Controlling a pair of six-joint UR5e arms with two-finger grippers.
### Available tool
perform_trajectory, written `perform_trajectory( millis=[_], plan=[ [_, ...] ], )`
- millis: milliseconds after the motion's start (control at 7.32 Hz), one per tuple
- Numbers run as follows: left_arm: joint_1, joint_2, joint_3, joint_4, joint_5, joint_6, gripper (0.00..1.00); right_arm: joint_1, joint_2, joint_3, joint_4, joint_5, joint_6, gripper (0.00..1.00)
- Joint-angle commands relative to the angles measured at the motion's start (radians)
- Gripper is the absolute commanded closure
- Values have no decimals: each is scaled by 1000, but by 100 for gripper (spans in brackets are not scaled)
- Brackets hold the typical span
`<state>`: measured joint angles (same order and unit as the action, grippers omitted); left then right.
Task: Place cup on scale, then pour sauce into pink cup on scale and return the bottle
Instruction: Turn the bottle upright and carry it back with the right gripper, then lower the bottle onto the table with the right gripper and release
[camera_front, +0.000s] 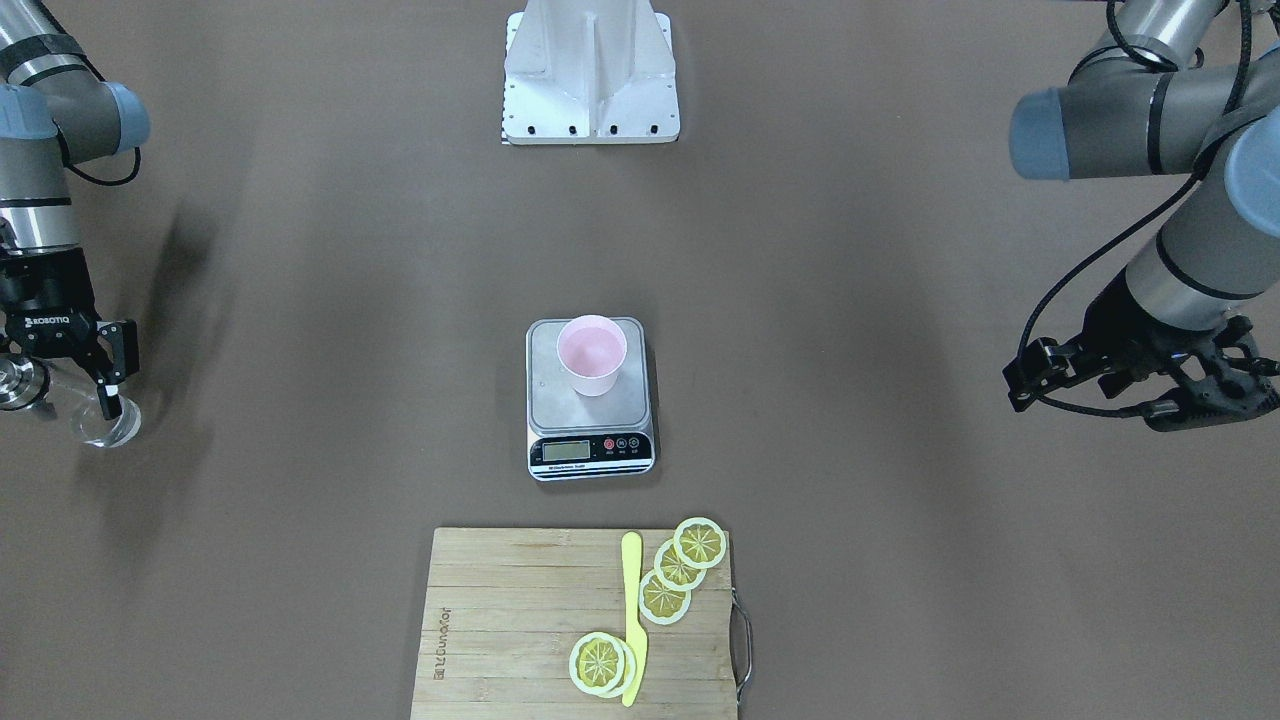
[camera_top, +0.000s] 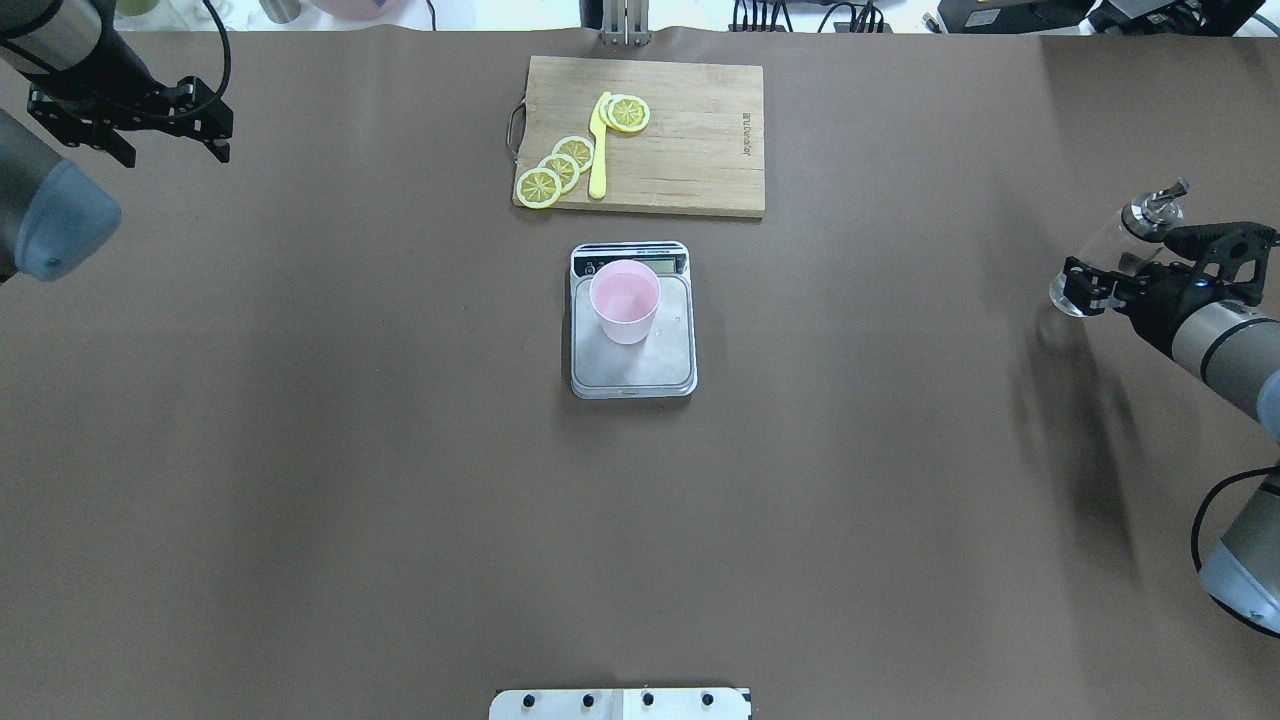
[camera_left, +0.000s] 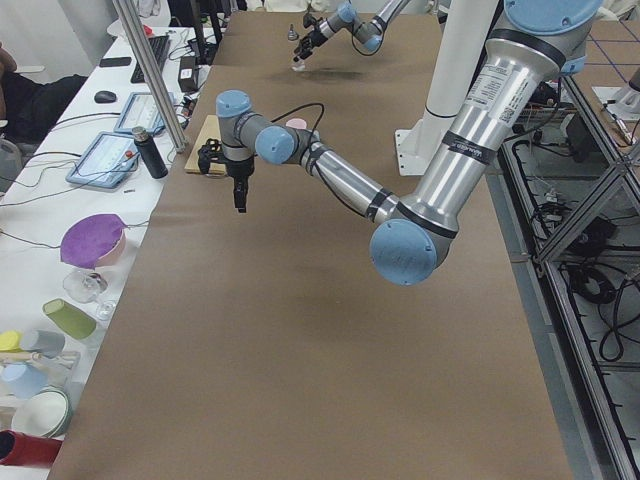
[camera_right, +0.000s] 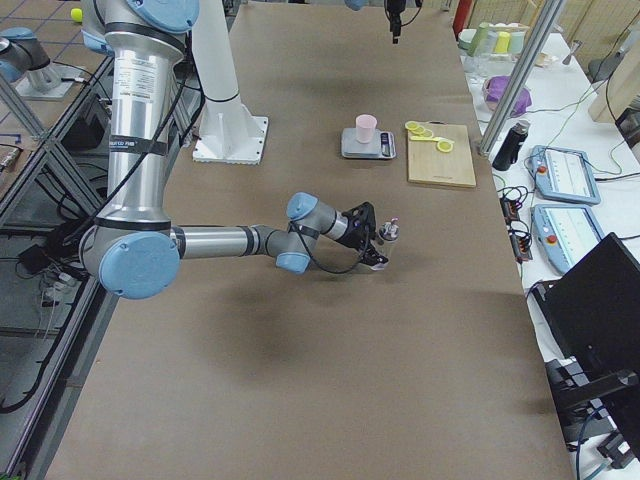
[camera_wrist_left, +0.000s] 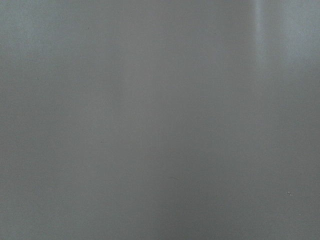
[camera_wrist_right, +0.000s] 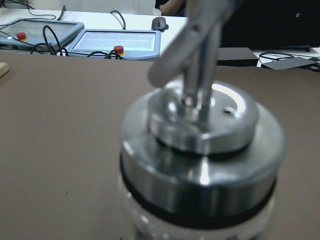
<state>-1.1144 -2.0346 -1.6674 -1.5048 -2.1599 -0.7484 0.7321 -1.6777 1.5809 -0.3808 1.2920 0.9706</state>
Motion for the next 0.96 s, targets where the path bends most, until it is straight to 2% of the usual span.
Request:
perform_trajectory(
  millis=[0, 137, 273, 410, 546, 683, 820],
  plan=[
    [1, 4, 0, 0, 0, 1, 1, -23, 0, 2, 0, -8, 2, 72],
    [1, 4, 2, 0, 2, 1, 1, -34, 0, 10, 0, -8, 3, 69],
    [1, 4, 2, 0, 0, 1, 1, -43, 0, 17, -1, -13, 4, 61],
    [1, 4, 2, 0, 0, 1, 1, -48, 0, 19, -1, -11, 4, 47],
    [1, 4, 3, 0, 0, 1, 1, -57, 0, 18, -1, -23, 2, 18],
    [1, 4, 6, 0, 2, 1, 1, -78, 0, 18, -1, -54, 2, 0],
    [1, 4, 8, -2, 2, 3, 1, -92, 0, 18, -1, -71, 2, 0]
  ],
)
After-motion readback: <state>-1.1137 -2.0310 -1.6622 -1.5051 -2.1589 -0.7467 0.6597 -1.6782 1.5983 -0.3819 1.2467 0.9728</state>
